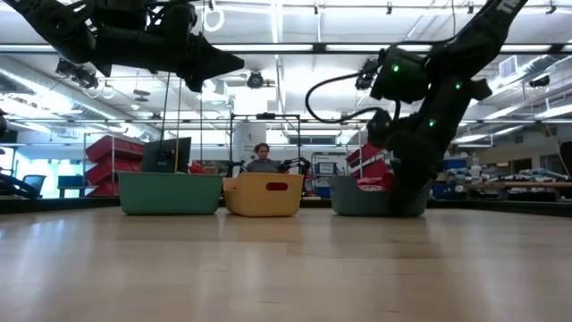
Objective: Sort candy
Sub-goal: Move the blue bin to the top of the table
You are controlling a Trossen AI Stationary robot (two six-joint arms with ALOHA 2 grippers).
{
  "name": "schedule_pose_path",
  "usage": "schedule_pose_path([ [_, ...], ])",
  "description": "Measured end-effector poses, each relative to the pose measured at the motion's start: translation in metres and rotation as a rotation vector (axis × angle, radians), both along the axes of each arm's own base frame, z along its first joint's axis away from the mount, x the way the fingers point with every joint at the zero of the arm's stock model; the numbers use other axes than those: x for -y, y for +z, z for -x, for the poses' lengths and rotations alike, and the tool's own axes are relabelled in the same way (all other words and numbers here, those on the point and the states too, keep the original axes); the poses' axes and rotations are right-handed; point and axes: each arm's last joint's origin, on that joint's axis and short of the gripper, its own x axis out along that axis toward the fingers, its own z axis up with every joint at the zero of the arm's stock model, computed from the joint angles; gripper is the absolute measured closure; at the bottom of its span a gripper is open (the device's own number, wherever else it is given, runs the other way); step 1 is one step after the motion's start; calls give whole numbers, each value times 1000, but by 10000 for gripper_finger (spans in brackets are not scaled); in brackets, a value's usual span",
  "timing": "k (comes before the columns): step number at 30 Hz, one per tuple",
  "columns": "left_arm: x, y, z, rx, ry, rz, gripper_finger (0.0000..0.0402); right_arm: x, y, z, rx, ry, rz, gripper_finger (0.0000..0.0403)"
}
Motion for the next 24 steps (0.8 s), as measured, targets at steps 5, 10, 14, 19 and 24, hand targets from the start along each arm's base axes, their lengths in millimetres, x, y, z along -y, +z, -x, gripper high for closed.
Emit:
schedule_pose_path([
  [5,0,0,0,0,0,-1,400,24,-1,0,25,-98,87,403],
  [10,0,0,0,-1,0,-1,400,55,6,5,84,-195,144,403],
  [14,0,0,0,-4,0,-2,400,76,9,9,128,-235,166,403],
  [19,0,-1,0,-6,0,0,400,76,27,4,211,-106,149,403],
  [24,0,-4,0,-37,0,10,400,54,47,-14,296,80,184,403],
])
